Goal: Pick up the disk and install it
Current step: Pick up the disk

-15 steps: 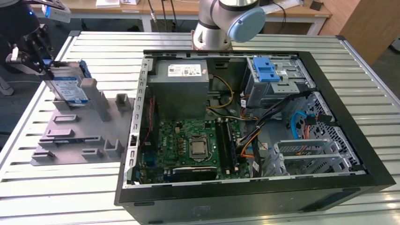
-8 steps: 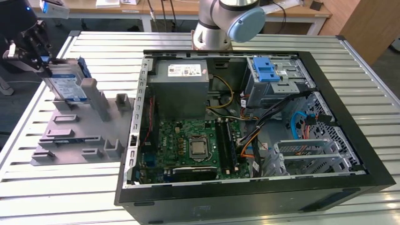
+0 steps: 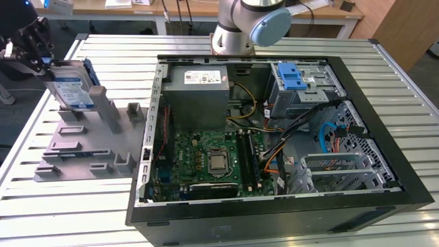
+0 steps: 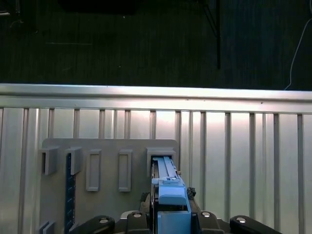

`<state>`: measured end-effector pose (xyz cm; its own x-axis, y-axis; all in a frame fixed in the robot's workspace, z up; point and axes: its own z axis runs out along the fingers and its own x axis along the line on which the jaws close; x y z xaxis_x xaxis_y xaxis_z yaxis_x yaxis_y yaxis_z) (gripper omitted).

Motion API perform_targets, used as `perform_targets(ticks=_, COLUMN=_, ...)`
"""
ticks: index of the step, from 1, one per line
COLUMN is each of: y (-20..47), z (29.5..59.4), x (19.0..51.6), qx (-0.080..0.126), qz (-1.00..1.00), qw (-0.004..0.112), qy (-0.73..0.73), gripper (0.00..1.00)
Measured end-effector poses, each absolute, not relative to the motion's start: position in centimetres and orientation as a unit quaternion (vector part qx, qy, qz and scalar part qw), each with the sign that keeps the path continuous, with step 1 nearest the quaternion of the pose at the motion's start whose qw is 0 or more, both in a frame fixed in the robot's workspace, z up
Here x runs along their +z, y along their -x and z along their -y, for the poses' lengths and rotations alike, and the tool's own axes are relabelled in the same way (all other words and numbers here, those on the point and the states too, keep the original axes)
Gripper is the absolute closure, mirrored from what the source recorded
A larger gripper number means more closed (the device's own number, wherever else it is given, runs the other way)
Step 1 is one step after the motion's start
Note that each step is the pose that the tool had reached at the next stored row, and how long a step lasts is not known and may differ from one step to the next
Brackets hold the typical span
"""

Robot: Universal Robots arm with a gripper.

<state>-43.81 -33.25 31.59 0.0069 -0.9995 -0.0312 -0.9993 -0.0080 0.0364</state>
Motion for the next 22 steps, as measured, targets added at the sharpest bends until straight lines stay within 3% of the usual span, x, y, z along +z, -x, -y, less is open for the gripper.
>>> perform_targets(ticks=22, y=43.9, z=33.3, x=34.3, qx=-0.021, qz=0.704, qw=-0.001, qy=-0.71, gripper=0.63)
